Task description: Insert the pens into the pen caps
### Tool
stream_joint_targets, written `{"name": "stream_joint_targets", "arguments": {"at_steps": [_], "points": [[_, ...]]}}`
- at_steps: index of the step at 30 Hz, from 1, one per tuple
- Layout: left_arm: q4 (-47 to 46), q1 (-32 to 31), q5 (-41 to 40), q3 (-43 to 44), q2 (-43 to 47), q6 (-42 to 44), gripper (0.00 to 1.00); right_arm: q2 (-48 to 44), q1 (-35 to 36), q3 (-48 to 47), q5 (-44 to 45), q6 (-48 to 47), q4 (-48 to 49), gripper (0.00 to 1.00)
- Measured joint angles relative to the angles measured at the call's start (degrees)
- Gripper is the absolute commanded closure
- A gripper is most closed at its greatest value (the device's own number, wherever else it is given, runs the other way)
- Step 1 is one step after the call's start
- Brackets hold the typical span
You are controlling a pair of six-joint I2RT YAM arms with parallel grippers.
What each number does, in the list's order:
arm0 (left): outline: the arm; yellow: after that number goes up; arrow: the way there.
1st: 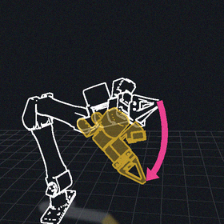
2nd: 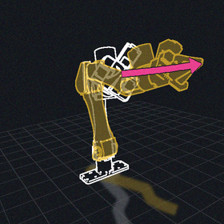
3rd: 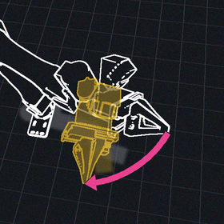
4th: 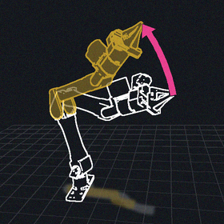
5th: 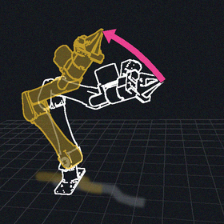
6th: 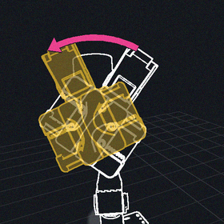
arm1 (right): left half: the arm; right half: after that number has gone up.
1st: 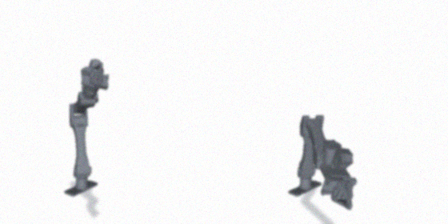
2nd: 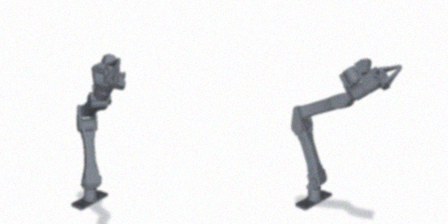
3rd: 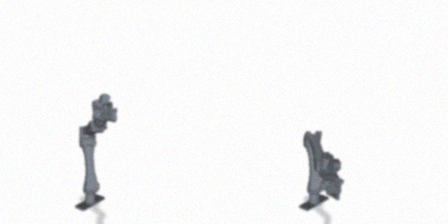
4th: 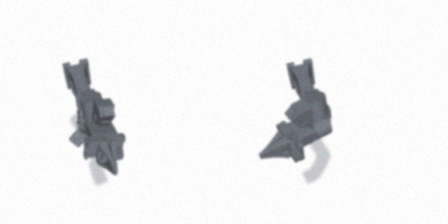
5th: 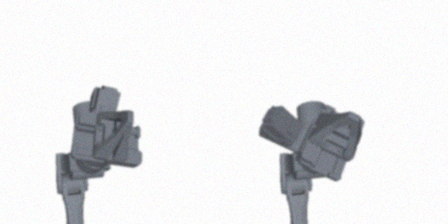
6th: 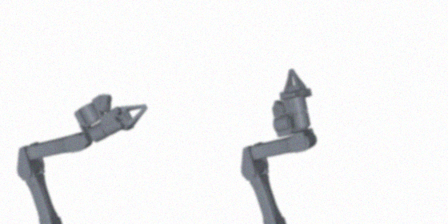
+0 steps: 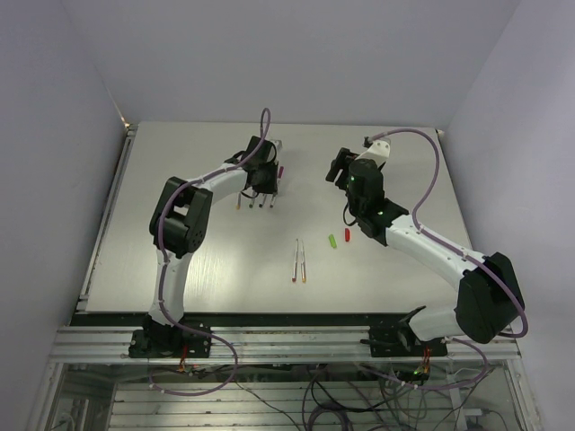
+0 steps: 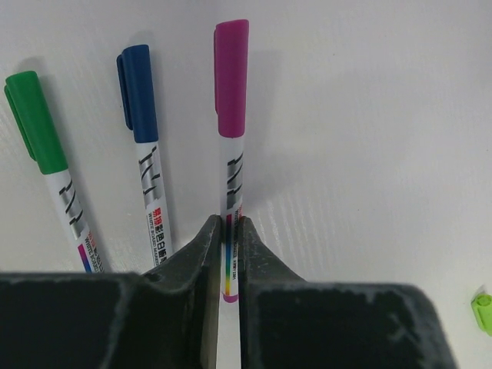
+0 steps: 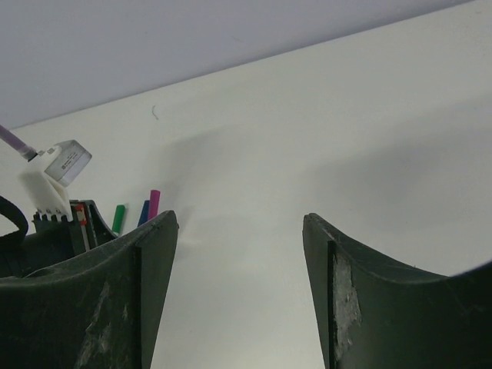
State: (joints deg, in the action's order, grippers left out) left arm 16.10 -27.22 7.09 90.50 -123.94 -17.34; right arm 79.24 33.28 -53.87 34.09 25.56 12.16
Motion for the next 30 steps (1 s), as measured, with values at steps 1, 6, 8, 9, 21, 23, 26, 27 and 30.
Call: {"name": "stream_joint_targets", "arguments": {"at_steps": [1,6,8,9,21,23,26,27,30], "points": [[0.0,0.0,0.0,0.0,0.0,-0.2,0.79,0.0,0.0,0.0,0.0,0.2,-0.1,0.35],[0.0,0.0,0.3,0.0,-0.3,-1.3,0.69,0.0,0.0,0.0,-0.2,0.8,-0.1,0.35],[0.0,0.0,0.6,0.0,-0.7,-1.7,0.68,0.0,0.0,0.1,-0.2,1.0,-0.1,0.35],[0.0,0.0,0.7,0.0,-0.8,-1.8,0.68,0.0,0.0,0.1,-0.2,1.1,-0.1,0.36],[-0.6,0.0,0.7,0.0,-1.3,-2.6,0.65,0.0,0.0,1.1,-0.2,1.4,-0.1,0.36],[-0.7,0.0,0.7,0.0,-1.3,-2.6,0.65,0.0,0.0,1.1,-0.2,1.4,0.0,0.36],[-0.9,0.0,0.8,0.8,-1.2,-2.6,0.65,0.0,0.0,1.2,-0.2,1.2,0.5,0.34],[-0.9,0.0,0.8,1.0,-1.1,-2.6,0.66,0.0,0.0,1.2,-0.2,1.1,0.5,0.33],[-1.0,0.0,1.0,1.0,0.4,-2.3,0.66,0.0,-0.1,1.2,0.1,1.0,0.4,0.32]]}}
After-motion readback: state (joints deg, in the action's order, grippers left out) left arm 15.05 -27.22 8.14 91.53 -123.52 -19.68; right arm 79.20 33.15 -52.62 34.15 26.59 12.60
